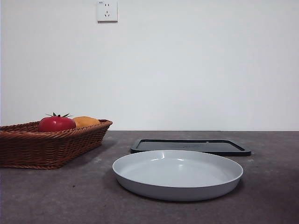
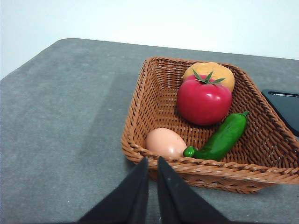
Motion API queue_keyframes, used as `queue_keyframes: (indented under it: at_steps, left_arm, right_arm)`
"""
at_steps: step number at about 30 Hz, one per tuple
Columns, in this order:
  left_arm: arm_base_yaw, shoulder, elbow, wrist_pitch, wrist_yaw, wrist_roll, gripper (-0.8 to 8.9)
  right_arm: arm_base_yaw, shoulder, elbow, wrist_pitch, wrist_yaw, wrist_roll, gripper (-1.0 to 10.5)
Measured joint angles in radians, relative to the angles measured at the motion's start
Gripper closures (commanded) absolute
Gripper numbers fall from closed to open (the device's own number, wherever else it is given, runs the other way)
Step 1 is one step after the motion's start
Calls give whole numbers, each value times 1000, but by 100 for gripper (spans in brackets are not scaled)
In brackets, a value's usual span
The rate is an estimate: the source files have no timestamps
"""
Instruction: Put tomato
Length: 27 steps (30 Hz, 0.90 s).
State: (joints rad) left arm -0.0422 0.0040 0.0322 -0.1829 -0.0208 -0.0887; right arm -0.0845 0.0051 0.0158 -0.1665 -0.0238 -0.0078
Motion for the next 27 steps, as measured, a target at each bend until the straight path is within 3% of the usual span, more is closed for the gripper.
queue_keyframes:
  at_steps: [9,15,22,27]
  left_arm:
    - [0,0,0,0,0,-10,798]
    - [0,0,2,57,-2,-45,798]
    - [0,34,51,67,-3,-104,798]
    - [0,124,166,0,-3,-140,798]
  right_arm:
    - [0,0,0,44,-8,33,932]
    - [0,0,13,77,-16,150,935]
    - [5,16,129,65,-88,319,935]
    - [8,106,246,3,-161,366,935]
